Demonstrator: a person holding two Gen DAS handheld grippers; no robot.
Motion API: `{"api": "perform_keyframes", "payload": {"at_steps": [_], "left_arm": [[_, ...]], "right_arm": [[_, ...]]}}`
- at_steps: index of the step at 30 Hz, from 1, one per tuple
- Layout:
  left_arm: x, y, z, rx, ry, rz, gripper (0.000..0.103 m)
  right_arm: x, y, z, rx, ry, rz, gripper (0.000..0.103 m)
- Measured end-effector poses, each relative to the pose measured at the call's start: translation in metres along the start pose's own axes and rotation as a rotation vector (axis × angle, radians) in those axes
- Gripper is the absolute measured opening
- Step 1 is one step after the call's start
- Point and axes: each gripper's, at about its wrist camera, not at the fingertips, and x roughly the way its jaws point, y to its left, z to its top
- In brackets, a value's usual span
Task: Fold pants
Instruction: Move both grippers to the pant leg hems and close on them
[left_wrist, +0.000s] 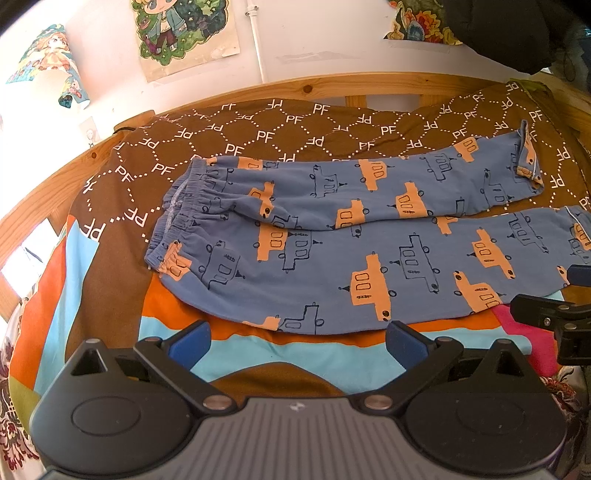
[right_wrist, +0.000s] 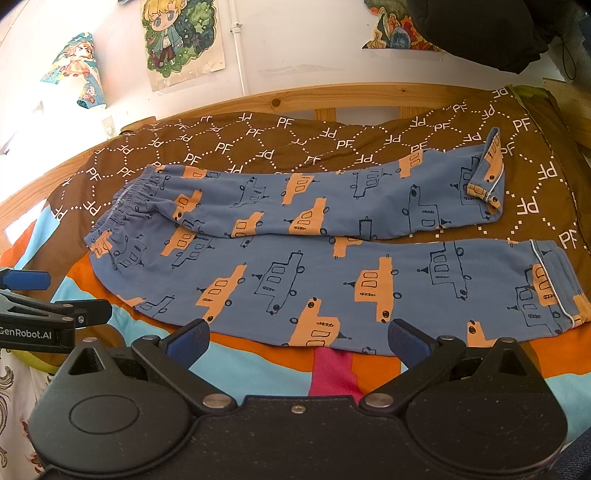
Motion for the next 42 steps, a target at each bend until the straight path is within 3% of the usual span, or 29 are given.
{"api": "perform_keyframes", "payload": {"at_steps": [7, 11, 14, 20, 24, 27, 31, 34, 37, 40, 42], "left_arm": [[0.003, 0.001, 0.001, -0.011, 0.021, 0.005, 0.103], [0.004, 0.011, 0.018, -0.06, 0.004, 0.014, 0.103], [0.003, 0.026, 0.049, -0.118, 0.01, 0.034, 0.103], [0.009, 0.066, 0.151, -0.112, 0.077, 0.074, 0.103], [0.036, 0.084, 0.198, -0.122, 0.053, 0.035, 0.103], [0.069, 0.093, 0.203, -0.167, 0.047, -0.015, 0.103], [0.111, 0.101, 0.193, -0.186, 0.156, -0.121, 0.103], [0.132, 0.098, 0.185, -0.104, 0.174, -0.16, 0.103], [0.154, 0.091, 0.186, -0.004, 0.16, -0.119, 0.103], [0.179, 0.084, 0.208, 0.086, 0.1, -0.079, 0.103], [0.196, 0.08, 0.226, 0.145, 0.077, -0.109, 0.103]], "right_arm": [[0.002, 0.001, 0.006, 0.01, 0.012, 0.009, 0.102], [-0.006, -0.009, 0.032, 0.018, 0.003, 0.075, 0.102], [-0.011, -0.02, 0.062, -0.019, -0.039, 0.138, 0.102], [0.006, -0.046, 0.14, -0.173, -0.103, 0.235, 0.102], [0.045, -0.056, 0.196, -0.283, -0.086, 0.328, 0.102], [0.095, -0.056, 0.234, -0.322, 0.039, 0.431, 0.102], [0.166, -0.052, 0.27, -0.318, 0.17, 0.502, 0.102], [0.223, -0.042, 0.283, -0.388, 0.228, 0.533, 0.102], [0.268, -0.034, 0.283, -0.47, 0.271, 0.534, 0.102], [0.293, -0.041, 0.274, -0.499, 0.292, 0.547, 0.099], [0.304, -0.054, 0.267, -0.483, 0.301, 0.547, 0.095]]}}
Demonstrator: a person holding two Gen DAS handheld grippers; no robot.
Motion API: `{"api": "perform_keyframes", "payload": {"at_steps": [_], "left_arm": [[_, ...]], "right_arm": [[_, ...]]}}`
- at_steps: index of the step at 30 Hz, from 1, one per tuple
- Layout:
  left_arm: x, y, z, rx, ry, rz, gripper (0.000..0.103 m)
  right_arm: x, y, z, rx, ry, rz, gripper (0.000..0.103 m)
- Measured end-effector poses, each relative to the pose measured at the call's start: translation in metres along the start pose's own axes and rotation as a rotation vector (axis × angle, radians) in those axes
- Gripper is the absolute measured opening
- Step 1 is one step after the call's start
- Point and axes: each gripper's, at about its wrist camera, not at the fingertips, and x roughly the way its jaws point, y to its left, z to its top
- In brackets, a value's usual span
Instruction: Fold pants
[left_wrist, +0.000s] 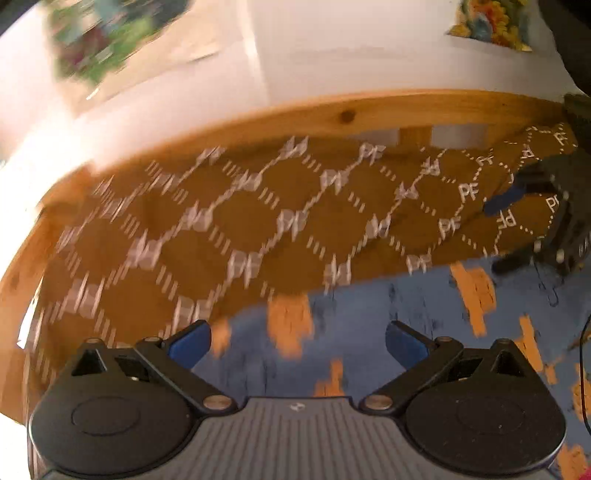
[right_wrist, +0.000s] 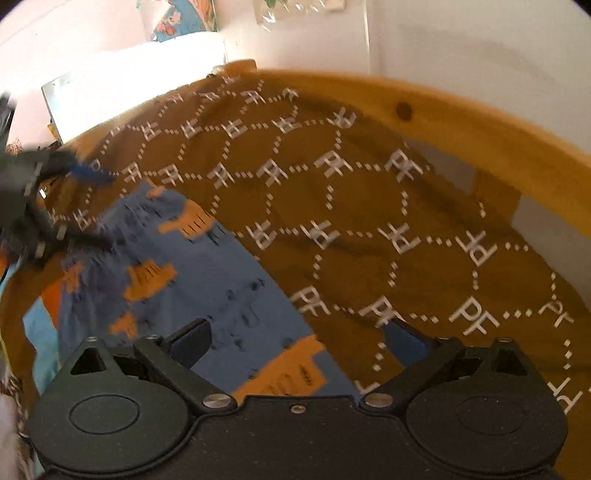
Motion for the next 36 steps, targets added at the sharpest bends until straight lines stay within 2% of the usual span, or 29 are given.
{"api": "perform_keyframes", "payload": {"at_steps": [3, 6, 8, 12, 14, 15, 16, 17, 18, 20, 21, 22, 24, 29, 31, 33, 36], "left_arm": [[0.033, -0.003, 0.023, 0.157, -0.02, -0.061, 0.103], [0.069, -0.005, 0.032, 0.318, 0.024, -0.093, 0.103], [0.088, -0.002, 0.034, 0.375, 0.059, -0.117, 0.101], [0.109, 0.02, 0.035, 0.308, 0.143, -0.194, 0.087], [0.11, 0.029, 0.032, 0.291, 0.151, -0.229, 0.081], [0.109, 0.031, 0.03, 0.291, 0.143, -0.245, 0.075], [0.108, 0.034, 0.03, 0.297, 0.155, -0.272, 0.062], [0.109, 0.035, 0.029, 0.306, 0.174, -0.292, 0.054], [0.109, 0.035, 0.031, 0.322, 0.197, -0.293, 0.04], [0.108, 0.032, 0.026, 0.371, 0.199, -0.286, 0.029], [0.106, 0.031, 0.024, 0.386, 0.179, -0.293, 0.01], [0.104, 0.031, 0.023, 0.385, 0.159, -0.312, 0.003], [0.1, 0.036, 0.019, 0.357, 0.119, -0.355, 0.001], [0.083, 0.053, 0.018, 0.295, -0.024, -0.353, 0.0], [0.075, 0.06, 0.023, 0.266, -0.075, -0.298, 0.0], [0.076, 0.067, 0.03, 0.199, -0.058, -0.235, 0.0], [0.078, 0.071, 0.033, 0.129, -0.045, -0.189, 0.0]], "right_arm": [[-0.003, -0.019, -0.018, 0.024, 0.013, -0.003, 0.086], [-0.012, -0.035, -0.032, 0.008, 0.047, -0.016, 0.08], [-0.015, -0.044, -0.036, 0.013, 0.071, -0.022, 0.073], [-0.014, -0.054, -0.039, 0.035, 0.111, -0.013, 0.063], [-0.01, -0.054, -0.036, 0.039, 0.139, -0.013, 0.05], [-0.008, -0.053, -0.034, 0.044, 0.152, -0.011, 0.046], [-0.007, -0.052, -0.032, 0.054, 0.167, -0.003, 0.037], [-0.006, -0.049, -0.031, 0.06, 0.184, 0.005, 0.03], [-0.005, -0.046, -0.03, 0.062, 0.205, 0.0, 0.027], [-0.005, -0.037, -0.031, 0.069, 0.235, -0.054, 0.011], [-0.008, -0.031, -0.03, 0.082, 0.239, -0.094, 0.006], [-0.011, -0.026, -0.029, 0.095, 0.236, -0.137, 0.002], [-0.02, -0.01, -0.025, 0.111, 0.221, -0.231, 0.001], [-0.026, 0.022, 0.0, 0.022, 0.224, -0.451, 0.0], [-0.023, 0.018, 0.015, -0.004, 0.197, -0.531, 0.0], [-0.011, 0.011, 0.031, -0.032, 0.175, -0.576, 0.0], [0.01, -0.006, 0.041, -0.049, 0.152, -0.577, 0.0]]}}
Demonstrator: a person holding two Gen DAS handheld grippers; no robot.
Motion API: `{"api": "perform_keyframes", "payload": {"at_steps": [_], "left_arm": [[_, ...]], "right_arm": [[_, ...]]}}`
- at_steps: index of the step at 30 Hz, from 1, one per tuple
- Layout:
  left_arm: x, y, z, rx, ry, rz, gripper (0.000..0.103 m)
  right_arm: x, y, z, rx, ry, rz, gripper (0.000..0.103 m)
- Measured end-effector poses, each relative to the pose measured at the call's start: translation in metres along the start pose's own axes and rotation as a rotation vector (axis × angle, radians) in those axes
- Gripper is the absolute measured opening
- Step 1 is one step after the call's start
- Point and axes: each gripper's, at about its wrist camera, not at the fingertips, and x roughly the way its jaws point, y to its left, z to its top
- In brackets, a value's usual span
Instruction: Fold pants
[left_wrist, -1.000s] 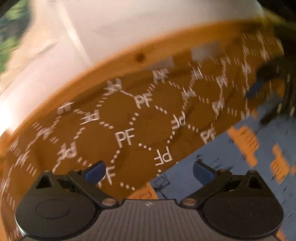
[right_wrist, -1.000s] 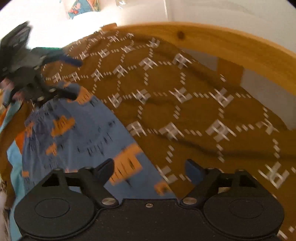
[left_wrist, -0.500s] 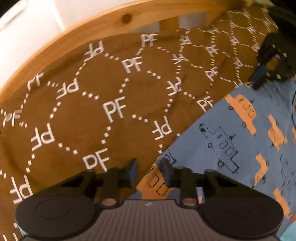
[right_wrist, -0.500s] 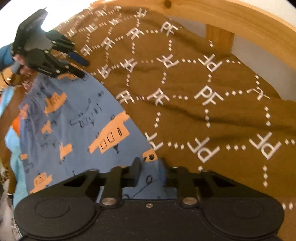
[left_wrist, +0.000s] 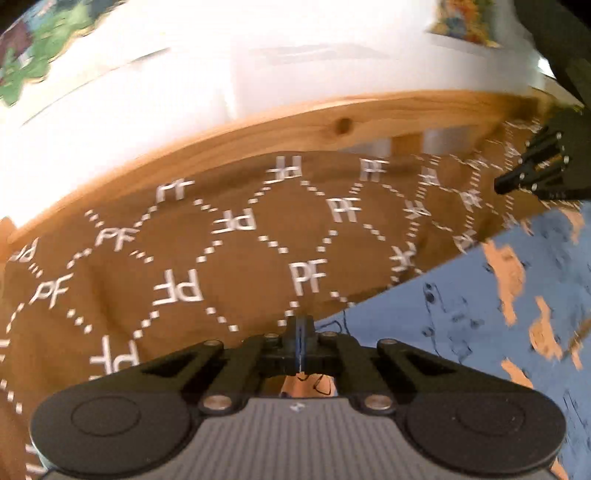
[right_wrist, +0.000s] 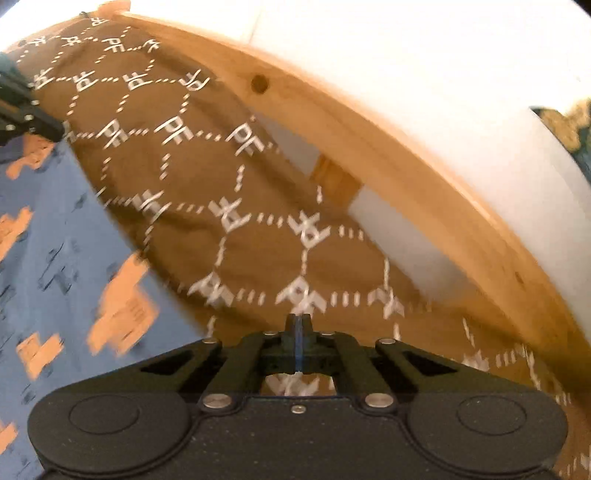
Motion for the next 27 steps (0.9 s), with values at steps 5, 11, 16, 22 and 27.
{"api": "perform_keyframes", "payload": {"at_steps": [5, 11, 16, 22, 27], "left_arm": [[0.015, -0.009, 0.005, 0.007, 0.078, 0.125, 0.006], [-0.011, 0.018, 0.006, -0.16, 0.079, 0.044, 0.062], [-0.023, 0.024, -0.006, -0.121, 0.141, 0.029, 0.062], [-0.009, 0.005, -0.019, 0.035, 0.206, 0.05, 0.038], [0.001, -0.004, -0.02, 0.072, 0.217, 0.082, 0.001]], "right_arm": [[0.006, -0.009, -0.008, 0.083, -0.095, 0.113, 0.014], [-0.01, -0.03, -0.041, 0.158, -0.13, 0.339, 0.068], [0.005, -0.017, -0.038, 0.138, -0.103, 0.375, 0.069], [0.04, 0.014, -0.023, 0.05, -0.017, 0.382, 0.061], [0.045, 0.026, -0.024, 0.009, 0.013, 0.402, 0.003]]}}
